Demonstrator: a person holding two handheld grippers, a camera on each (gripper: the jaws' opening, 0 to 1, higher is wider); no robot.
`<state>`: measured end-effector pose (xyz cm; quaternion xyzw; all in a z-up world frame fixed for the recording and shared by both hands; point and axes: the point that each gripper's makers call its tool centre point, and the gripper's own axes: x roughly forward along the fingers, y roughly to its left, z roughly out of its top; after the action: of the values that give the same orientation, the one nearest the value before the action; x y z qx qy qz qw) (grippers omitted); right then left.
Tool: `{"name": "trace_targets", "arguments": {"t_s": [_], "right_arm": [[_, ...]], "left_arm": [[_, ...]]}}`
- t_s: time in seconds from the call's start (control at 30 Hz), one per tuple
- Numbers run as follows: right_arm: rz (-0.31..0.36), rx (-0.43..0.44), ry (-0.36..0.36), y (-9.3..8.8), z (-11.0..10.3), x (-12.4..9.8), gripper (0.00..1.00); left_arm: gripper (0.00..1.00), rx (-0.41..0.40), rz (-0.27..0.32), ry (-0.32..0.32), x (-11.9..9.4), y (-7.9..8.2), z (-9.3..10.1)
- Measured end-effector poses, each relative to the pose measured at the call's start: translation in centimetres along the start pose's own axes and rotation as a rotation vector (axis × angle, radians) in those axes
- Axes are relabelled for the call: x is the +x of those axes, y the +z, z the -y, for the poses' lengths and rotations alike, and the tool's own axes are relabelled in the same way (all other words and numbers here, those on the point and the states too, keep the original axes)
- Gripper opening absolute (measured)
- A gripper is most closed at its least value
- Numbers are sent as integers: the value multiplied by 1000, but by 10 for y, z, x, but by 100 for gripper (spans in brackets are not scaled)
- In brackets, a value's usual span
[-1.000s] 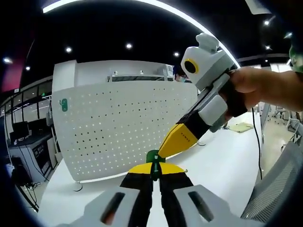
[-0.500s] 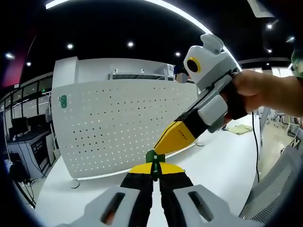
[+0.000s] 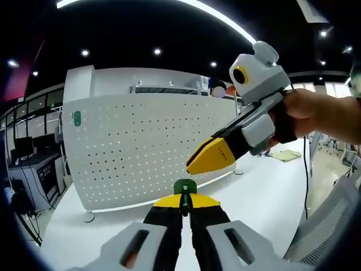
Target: Insert the hook assembly into the mounting plate slot until the hook locks in place.
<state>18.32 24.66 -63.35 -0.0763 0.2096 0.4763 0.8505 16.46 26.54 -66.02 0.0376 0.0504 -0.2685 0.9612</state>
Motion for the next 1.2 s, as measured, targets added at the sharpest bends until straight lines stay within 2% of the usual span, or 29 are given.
{"name": "trace_targets", "arguments": {"t_s": [0.53, 0.87, 1.1, 1.2], "right_arm": [[128, 17, -126, 6, 23, -40, 25], [177, 49, -147, -1, 27, -63, 30], [239, 62, -141, -4, 40, -83, 39], [240, 70, -154, -8, 46, -87, 41]], "left_arm": [[4, -5, 3, 12, -1, 9, -5], [4, -8, 5, 46, -1, 20, -22], [4, -9, 5, 75, -1, 26, -36], [4, -7, 6, 87, -1, 29, -41]]}}
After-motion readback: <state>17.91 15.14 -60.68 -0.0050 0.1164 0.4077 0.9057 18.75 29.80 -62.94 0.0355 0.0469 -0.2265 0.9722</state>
